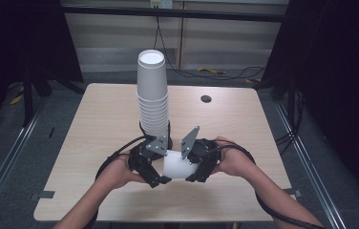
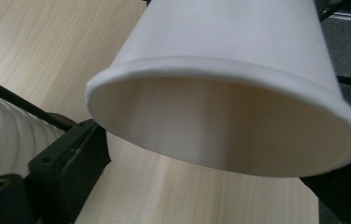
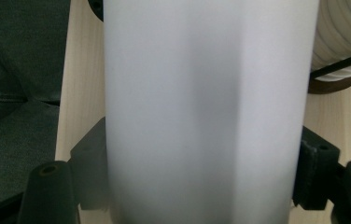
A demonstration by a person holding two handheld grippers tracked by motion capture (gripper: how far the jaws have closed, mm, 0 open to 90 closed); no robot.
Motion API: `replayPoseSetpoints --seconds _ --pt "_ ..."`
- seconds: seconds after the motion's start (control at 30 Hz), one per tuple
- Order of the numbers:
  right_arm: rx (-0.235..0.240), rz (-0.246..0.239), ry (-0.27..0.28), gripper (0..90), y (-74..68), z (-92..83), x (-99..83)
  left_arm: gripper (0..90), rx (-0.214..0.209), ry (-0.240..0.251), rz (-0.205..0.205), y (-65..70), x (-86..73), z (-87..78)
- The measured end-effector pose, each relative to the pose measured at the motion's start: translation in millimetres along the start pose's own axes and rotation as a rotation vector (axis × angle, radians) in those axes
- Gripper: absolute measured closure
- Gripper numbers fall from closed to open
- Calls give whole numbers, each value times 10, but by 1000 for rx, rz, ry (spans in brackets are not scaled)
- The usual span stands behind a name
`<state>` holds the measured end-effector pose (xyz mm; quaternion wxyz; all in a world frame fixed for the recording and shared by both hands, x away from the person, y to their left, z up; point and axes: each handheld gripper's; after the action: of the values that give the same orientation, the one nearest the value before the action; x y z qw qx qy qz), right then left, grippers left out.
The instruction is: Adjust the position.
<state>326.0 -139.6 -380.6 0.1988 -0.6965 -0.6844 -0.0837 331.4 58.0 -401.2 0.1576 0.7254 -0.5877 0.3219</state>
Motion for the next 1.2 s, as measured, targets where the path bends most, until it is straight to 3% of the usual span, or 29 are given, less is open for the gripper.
replayPoseSetpoints --seconds 0.17,0.4,0.47,0.53,1.2 --pt "-3 4 21 242 4 -14 -18 0 -10 27 -18 -44 -21 0" --pt "0 20 47 242 11 -26 -98 0 -59 102 -52 -79 -70 -3" --pt "3 22 57 242 7 -31 -116 0 -51 120 -51 -86 -77 -4" --pt "6 16 81 241 6 -37 -129 0 -69 159 -79 -91 -85 -5" --pt "23 6 159 240 6 -74 -182 0 -100 261 -141 -94 -94 0"
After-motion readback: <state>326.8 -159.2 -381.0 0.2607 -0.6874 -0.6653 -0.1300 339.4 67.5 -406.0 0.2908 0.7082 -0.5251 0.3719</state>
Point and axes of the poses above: each handheld gripper's, and its own axes: z roughly forward along the jaws, x roughly out of its top, y roughly to its right, and after that the axes turned 12 degrees about x, right-handed
